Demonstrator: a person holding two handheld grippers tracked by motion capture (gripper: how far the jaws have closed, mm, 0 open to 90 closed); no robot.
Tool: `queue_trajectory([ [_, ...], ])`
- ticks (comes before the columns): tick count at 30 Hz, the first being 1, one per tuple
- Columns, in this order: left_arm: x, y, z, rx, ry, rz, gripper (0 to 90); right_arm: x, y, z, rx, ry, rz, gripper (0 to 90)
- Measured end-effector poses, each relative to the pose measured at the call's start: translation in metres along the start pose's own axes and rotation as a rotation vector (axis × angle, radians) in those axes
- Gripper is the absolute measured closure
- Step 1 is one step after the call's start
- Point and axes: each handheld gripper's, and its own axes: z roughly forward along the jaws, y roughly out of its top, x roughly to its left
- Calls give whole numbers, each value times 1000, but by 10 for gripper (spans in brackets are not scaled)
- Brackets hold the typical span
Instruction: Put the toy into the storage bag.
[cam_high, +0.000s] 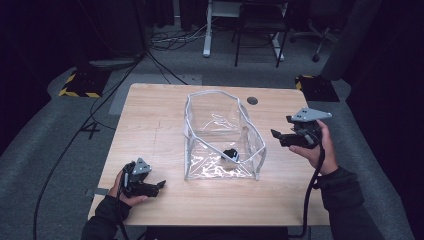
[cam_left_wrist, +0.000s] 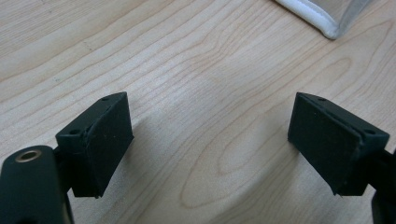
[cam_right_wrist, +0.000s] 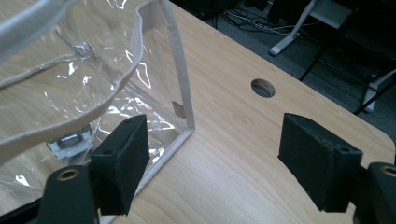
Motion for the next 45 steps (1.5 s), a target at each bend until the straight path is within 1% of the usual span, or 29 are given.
queue_trajectory([
  [1,0,0,0,0,0,0,140,0,-1,0,6,-7,2,245],
  [6,0,0,0,0,0,0,140,-1,-9,3,26,-10,5,246],
  [7,0,0,0,0,0,0,140,-1,-11,4,26,-8,-2,247],
  [9,0,0,0,0,0,0,140,-1,-14,6,49,-8,3,247],
  [10,0,0,0,0,0,0,140,-1,-16,7,48,-10,-5,247],
  [11,0,0,0,0,0,0,140,-1,-17,8,49,-9,4,246],
  [14,0,0,0,0,0,0,139,0,-22,10,63,6,16,251],
  [15,0,0,0,0,0,0,140,-1,-24,10,75,10,7,265],
  [16,0,0,0,0,0,0,140,0,-26,10,75,21,20,268],
  [17,0,0,0,0,0,0,140,0,-27,10,80,31,10,265],
  [19,0,0,0,0,0,0,140,2,-31,10,82,27,1,255],
  [22,0,0,0,0,0,1,140,5,-36,11,88,30,18,249],
  [25,0,0,0,0,0,0,140,6,-44,13,108,32,7,246],
  [29,0,0,0,0,0,0,140,7,-52,15,130,37,19,244],
  [30,0,0,0,0,0,0,140,7,-54,16,130,31,17,244],
  [31,0,0,0,0,0,0,140,7,-56,16,130,36,19,244],
  [34,0,0,0,0,0,0,140,7,-61,17,144,26,16,243],
  [35,0,0,0,0,0,0,140,7,-62,17,146,29,18,243],
  [37,0,0,0,0,0,0,140,8,-65,18,150,19,24,244],
  [39,0,0,0,0,0,0,140,9,-69,19,146,8,6,244],
  [41,0,0,0,0,0,0,140,9,-72,18,144,14,12,244],
  [45,0,0,0,0,0,0,140,9,-79,18,145,16,4,241],
])
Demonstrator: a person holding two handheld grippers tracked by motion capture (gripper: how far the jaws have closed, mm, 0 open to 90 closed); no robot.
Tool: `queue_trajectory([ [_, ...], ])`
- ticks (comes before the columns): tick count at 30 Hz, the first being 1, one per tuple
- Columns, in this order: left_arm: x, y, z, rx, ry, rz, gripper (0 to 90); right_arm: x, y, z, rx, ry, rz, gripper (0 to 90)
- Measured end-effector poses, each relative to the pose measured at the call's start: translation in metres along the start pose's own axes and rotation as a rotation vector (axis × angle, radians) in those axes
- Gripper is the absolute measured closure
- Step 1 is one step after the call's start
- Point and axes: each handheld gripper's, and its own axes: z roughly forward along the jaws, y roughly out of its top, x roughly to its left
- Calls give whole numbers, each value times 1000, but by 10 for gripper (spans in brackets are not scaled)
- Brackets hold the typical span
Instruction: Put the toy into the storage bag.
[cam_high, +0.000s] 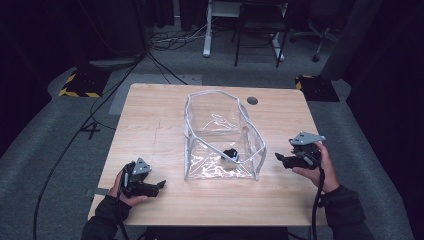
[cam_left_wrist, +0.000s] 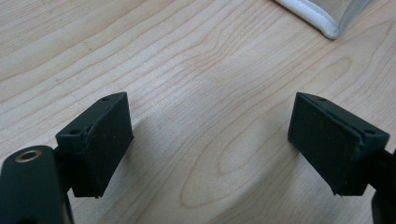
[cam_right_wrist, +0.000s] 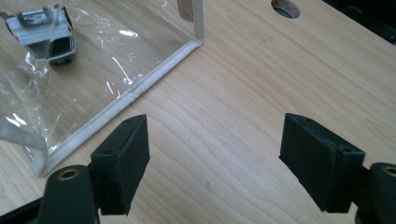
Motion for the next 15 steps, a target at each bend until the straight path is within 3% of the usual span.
queue_trajectory([
  [15,0,0,0,0,0,0,140,3,-25,8,38,-4,6,240],
])
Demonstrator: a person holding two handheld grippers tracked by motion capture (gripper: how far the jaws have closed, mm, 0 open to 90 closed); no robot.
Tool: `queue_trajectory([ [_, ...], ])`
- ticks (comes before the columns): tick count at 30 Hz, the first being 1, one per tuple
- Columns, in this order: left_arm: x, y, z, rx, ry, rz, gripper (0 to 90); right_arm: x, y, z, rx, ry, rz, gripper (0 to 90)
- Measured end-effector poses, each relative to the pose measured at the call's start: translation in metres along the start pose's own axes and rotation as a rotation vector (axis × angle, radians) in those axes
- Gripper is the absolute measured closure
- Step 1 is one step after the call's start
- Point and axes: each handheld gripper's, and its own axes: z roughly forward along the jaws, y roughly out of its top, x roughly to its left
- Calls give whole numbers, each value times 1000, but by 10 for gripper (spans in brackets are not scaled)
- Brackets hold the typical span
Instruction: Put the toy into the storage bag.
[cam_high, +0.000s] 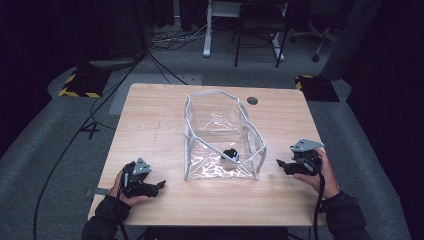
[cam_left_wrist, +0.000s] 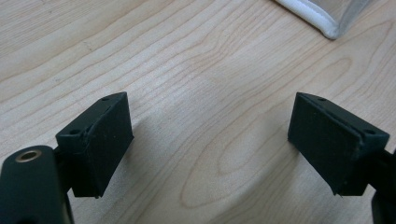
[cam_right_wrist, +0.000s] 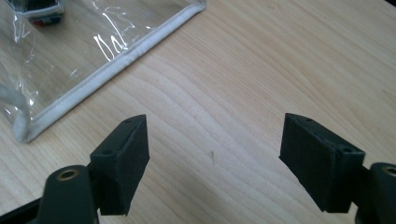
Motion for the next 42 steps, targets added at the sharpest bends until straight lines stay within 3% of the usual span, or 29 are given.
queue_trajectory([
  [17,0,0,0,0,0,0,140,1,-44,-4,20,28,81,238],
  [27,0,0,0,0,0,1,140,-4,-68,-13,18,36,81,235],
  [36,0,0,0,0,0,0,140,-15,-87,-19,9,46,149,230],
  [42,0,0,0,0,0,0,140,-21,-101,-22,-36,62,199,211],
])
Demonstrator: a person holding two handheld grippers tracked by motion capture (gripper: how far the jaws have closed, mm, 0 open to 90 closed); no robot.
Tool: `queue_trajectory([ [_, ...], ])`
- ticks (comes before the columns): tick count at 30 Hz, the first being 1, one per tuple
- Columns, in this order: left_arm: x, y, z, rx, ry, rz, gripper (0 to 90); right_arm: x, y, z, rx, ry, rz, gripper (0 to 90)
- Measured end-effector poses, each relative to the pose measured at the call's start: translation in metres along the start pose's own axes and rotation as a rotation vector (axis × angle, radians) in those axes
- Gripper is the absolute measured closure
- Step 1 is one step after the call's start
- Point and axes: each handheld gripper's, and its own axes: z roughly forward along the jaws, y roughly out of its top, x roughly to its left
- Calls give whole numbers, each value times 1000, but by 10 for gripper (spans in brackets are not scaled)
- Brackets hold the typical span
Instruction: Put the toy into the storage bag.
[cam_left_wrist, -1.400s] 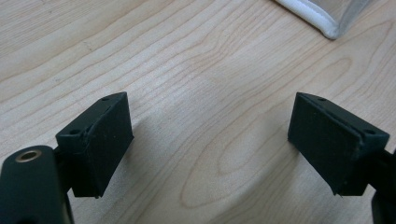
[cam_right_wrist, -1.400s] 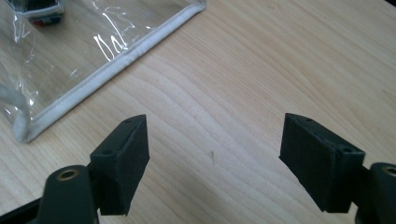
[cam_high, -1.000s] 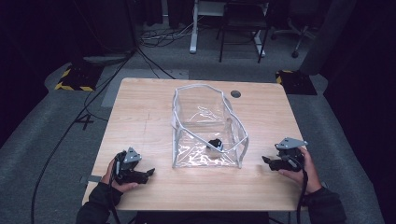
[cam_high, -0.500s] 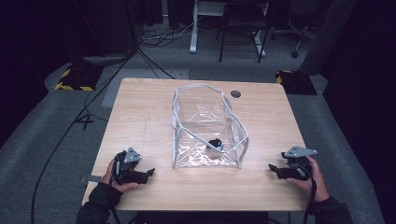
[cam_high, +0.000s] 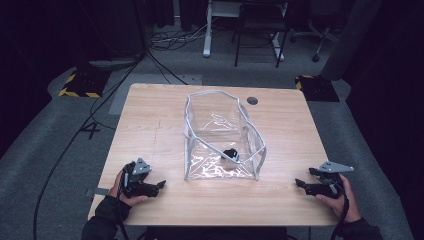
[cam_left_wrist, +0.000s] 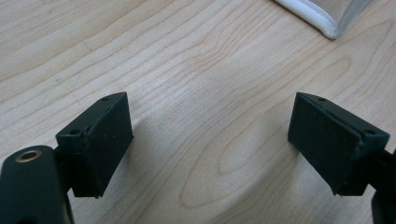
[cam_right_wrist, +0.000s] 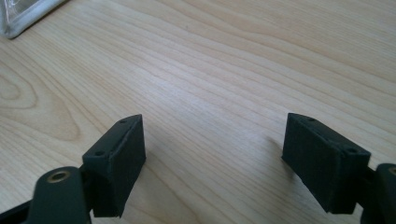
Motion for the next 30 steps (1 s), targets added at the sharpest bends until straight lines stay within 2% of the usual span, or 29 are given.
queue_trajectory([
  [2,0,0,0,0,0,0,140,-2,-4,-1,-29,-3,7,208],
  [10,0,0,1,-4,0,0,138,-5,-7,-3,-29,-11,7,208],
  [13,-1,0,1,7,-10,-16,135,-5,-7,-3,-29,-11,7,208],
  [14,0,1,1,1,-10,-7,133,-5,-7,-3,-29,-10,8,208],
  [19,-1,1,2,-6,-4,-13,133,-5,-7,-3,-32,-9,11,209],
  [22,-1,0,1,7,-6,-18,134,-5,-7,-3,-31,-6,9,210],
  [30,0,1,2,-4,-9,-7,131,-5,-7,-3,-30,-8,7,209],
])
